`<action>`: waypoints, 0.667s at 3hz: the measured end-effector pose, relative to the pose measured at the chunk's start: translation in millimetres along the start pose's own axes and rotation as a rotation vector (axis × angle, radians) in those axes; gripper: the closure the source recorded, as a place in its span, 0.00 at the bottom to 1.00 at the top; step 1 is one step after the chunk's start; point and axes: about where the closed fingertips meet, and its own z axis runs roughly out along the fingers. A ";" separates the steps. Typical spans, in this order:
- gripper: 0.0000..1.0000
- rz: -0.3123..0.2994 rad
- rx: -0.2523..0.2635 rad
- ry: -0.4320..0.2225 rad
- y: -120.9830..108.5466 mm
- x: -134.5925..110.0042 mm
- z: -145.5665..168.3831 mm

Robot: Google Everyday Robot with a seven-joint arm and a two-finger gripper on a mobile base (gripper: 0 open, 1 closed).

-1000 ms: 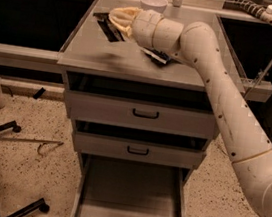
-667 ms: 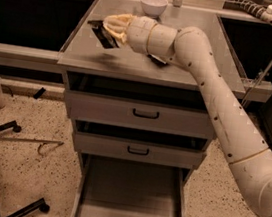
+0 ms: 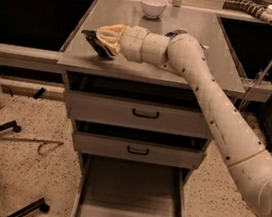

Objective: Pick rxbar chocolate from bottom drawer and place on counter

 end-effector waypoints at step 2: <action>1.00 -0.003 0.001 0.066 -5.4 9.7 6.1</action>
Offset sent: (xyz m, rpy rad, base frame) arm 0.0224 -0.0055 -0.0022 -0.0869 0.0219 -0.0815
